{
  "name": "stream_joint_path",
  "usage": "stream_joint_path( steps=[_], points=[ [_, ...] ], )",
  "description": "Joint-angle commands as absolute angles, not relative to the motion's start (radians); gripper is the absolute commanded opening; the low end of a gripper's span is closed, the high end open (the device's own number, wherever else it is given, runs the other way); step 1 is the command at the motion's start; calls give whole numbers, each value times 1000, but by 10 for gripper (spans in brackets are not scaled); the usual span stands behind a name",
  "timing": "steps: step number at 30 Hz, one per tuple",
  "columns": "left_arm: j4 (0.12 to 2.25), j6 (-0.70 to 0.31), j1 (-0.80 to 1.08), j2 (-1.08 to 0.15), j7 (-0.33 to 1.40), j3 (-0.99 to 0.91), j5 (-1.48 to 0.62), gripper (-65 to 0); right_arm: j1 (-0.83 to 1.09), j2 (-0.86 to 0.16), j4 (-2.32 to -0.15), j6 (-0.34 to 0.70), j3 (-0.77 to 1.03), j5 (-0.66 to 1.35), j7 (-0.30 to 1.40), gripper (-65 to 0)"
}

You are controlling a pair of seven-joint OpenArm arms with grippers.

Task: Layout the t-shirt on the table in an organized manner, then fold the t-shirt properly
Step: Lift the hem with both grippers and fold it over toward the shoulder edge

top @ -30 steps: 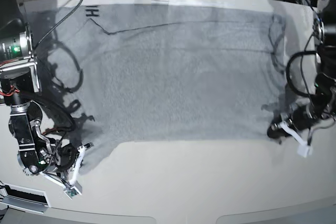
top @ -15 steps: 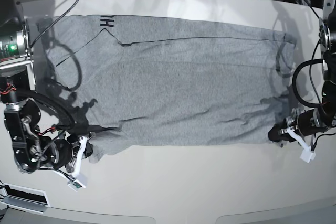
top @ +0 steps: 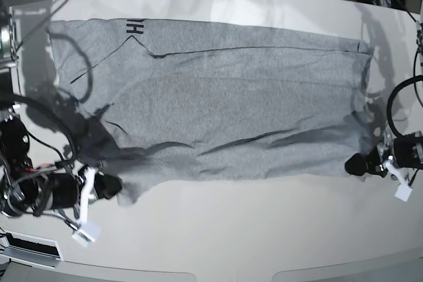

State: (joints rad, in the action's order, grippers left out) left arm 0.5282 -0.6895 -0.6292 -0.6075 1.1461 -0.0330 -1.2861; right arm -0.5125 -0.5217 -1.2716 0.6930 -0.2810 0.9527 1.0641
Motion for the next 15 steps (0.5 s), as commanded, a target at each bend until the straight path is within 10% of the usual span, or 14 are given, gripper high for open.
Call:
stream_joint_path(
  steps=[1,15],
  points=[
    [547,-698,-663,-639,1140,-38,-1327,-650,-535,-545,-1317,698,-271,972,1048,-650],
    [549,-698,-659,-694,1168,-38,-1355,-650,-374,-619,-1426,698,-149,971,1068,-650]
  ],
)
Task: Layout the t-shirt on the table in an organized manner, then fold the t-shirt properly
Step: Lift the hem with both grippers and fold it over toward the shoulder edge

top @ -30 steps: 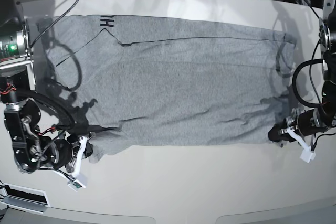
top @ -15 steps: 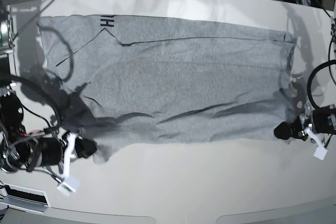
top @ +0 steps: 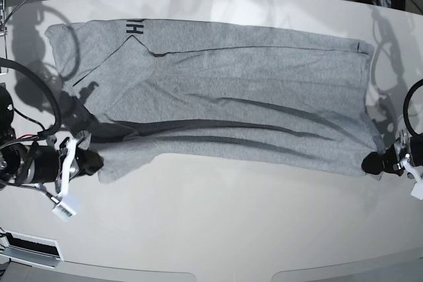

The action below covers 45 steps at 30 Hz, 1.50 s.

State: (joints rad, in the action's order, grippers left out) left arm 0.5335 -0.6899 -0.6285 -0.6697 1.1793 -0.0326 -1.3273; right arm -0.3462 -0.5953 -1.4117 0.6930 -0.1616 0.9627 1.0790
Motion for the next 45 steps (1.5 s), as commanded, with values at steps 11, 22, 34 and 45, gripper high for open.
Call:
stream_joint_path(
  steps=[11,22,34,45],
  points=[
    [549,-698,-660,-655,1103,-38,-1359,-650,-374,-616,-1426,698,65,1156,1195,-650],
    [549,-698,-662,-672,1234,-38,-1422,-650,-342,-603,-1427,698,65,1288,1278,-650],
    [549,-698,-660,-722,1396,-38,-1484,-650,-341,-532,-1427,698,65,1306,1396,-650],
    [549,-698,-585,-748,1396,-38,-1484,-650,-313,-507,-1427,698,65,1208,1396,-650]
  ],
)
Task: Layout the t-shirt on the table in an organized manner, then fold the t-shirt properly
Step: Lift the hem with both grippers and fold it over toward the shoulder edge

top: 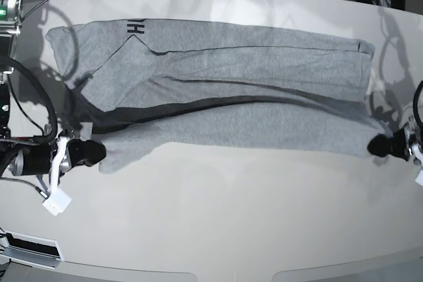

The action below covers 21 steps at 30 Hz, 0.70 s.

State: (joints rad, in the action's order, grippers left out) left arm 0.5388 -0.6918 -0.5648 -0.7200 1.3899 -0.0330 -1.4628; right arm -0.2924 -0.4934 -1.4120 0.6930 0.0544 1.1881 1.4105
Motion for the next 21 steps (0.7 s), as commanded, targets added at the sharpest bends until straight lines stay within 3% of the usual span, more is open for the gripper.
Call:
stream_joint_path(
  steps=[1,21],
  points=[
    [549,-698,-567,-746,1396,-38,-1484,-650,-307,-504,-1427,698,65,1191,1396,-650],
    [549,-698,-480,-722,1350,-38,-1484,-650,-265,-516,-1433,698,65,1139,1396,-650]
  ],
)
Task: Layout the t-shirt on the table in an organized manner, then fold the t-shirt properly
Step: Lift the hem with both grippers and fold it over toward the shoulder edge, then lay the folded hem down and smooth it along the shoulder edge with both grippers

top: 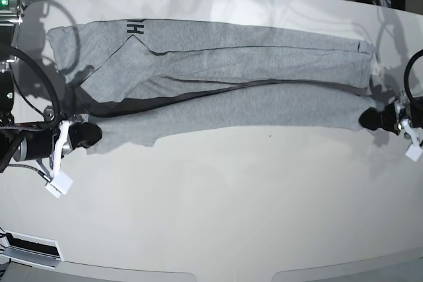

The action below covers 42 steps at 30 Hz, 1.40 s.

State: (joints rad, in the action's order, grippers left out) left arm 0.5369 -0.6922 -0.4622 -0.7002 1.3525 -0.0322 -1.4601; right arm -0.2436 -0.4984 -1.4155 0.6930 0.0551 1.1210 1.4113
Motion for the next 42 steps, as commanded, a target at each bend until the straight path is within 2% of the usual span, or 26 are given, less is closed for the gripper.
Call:
stream_joint_path(
  steps=[1,2,6,7,8,11,14,21,23,25,27,28,30,35,42],
  points=[
    [549,-698,-476,-715,1350,-38,-1484,-650,-260,-515,-1432,698,65,1132,1396,-650],
    [549,-698,-472,-709,1350,-38,-1484,-633,-258,-515,-1432,698,64,1116,1396,-650],
    [549,-698,-471,-689,1350,-38,-1484,-375,-258,-517,-1432,698,65,1002,1377,-390],
    [549,-698,-471,-685,1351,-38,-1484,-334,-258,-516,-1432,688,65,981,1364,-345],
    [549,-698,-470,-682,1351,-38,-1484,-314,-258,-516,-1432,688,65,969,1356,-331],
    [549,-698,-456,-678,1346,-38,-1484,-309,-260,-515,-1432,690,65,969,1346,-331],
    [549,-698,-436,-679,1305,-38,-1484,-309,-257,-504,-1431,692,65,971,1258,-331],
    [549,-698,-410,-679,1283,-38,-1484,-309,-252,-406,-1422,688,64,883,1233,-337],
    [549,-698,-411,-682,1282,-46,-1484,-309,-247,-392,-1418,692,64,884,1233,-385],
    [549,-698,-411,-685,1272,-82,-1484,-309,-236,-381,-1418,698,64,903,1234,-467],
    [549,-698,-410,-685,1272,-142,-1484,-309,-209,-374,-1418,698,64,907,1229,-621],
    [549,-698,-410,-685,1274,-173,-1484,-309,-192,-373,-1417,698,64,900,1224,-650],
    [549,-698,-411,-684,1276,-242,-1484,-310,-153,-368,-1417,698,64,836,1156,-650],
    [549,-698,-402,-685,1281,-402,-1484,-310,-62,-363,-1417,698,64,514,844,-650],
    [549,-698,-313,-685,1279,-533,-1484,-310,29,-360,-1417,672,64,495,811,-650]
  ],
)
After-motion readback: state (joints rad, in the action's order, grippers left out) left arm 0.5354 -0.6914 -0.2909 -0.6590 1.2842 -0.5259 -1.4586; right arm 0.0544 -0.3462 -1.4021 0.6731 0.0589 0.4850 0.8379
